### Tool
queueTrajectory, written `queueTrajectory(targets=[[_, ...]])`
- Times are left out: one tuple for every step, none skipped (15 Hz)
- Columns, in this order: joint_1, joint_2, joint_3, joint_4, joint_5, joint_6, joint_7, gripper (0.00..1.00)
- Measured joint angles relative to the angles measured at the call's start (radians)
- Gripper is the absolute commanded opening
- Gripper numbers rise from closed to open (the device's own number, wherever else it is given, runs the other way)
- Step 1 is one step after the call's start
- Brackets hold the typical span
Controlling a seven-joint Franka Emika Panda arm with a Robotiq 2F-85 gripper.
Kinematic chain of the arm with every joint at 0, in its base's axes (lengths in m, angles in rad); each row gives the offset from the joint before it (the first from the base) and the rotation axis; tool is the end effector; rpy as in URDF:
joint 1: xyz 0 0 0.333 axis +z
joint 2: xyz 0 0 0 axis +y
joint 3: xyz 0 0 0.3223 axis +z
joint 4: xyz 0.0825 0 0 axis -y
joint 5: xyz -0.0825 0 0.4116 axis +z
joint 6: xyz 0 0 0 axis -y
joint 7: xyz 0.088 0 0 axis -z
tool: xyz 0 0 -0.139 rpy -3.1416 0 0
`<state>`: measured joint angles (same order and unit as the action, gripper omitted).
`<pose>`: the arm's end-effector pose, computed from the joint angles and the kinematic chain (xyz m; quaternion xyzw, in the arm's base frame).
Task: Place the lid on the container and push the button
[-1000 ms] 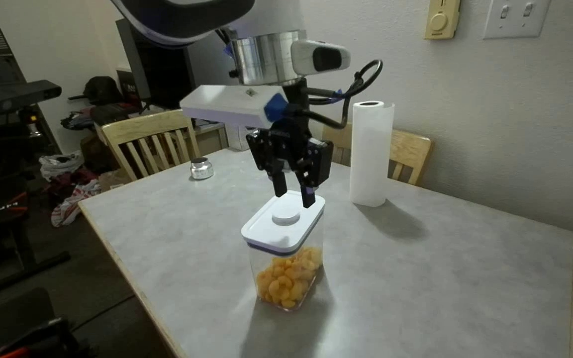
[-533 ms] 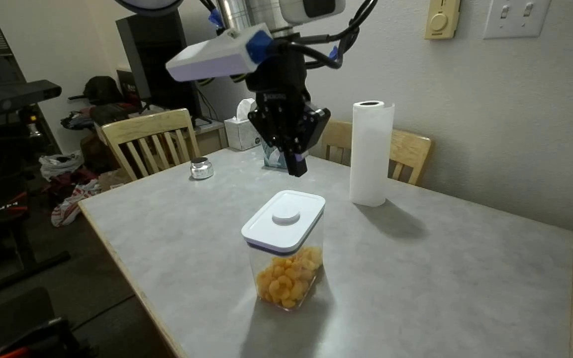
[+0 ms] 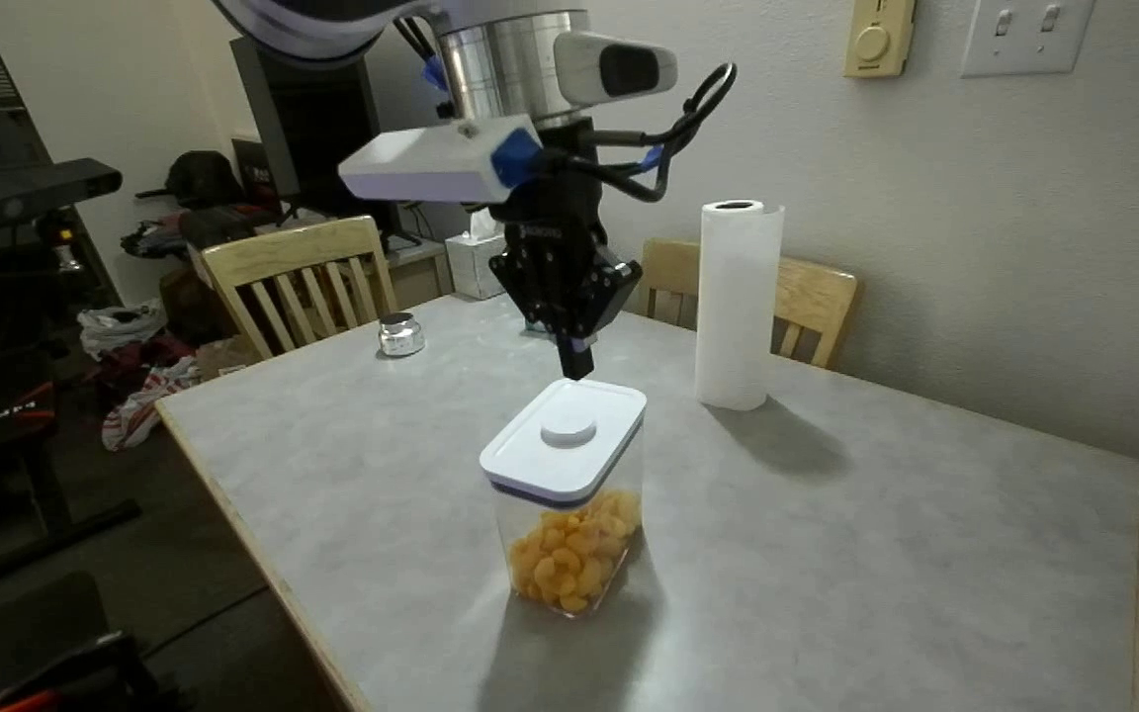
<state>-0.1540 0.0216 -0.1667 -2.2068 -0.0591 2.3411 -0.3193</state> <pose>0.5390 -0.1814 0.3392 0.9979 0.0188 0.0460 0.0406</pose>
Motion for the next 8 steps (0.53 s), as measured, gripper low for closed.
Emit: queueTrajectory(targets=[[0.001, 0.01, 0.002, 0.0, 0.009, 0.003, 0.0, 0.0], [0.002, 0.021, 0.005, 0.001, 0.019, 0.008, 0.0, 0.0], [0.004, 0.031, 0.007, 0.002, 0.031, 0.012, -0.002, 0.0], [0.005, 0.041, 0.01, 0.005, 0.044, 0.014, -0.004, 0.0], [0.006, 0.05, 0.015, 0.007, 0.056, 0.016, -0.006, 0.0], [0.007, 0.059, 0.02, 0.01, 0.07, 0.017, -0.009, 0.0], [0.007, 0.068, 0.025, 0.012, 0.081, 0.017, -0.011, 0.0], [0.007, 0.077, 0.03, 0.015, 0.092, 0.017, -0.014, 0.0]])
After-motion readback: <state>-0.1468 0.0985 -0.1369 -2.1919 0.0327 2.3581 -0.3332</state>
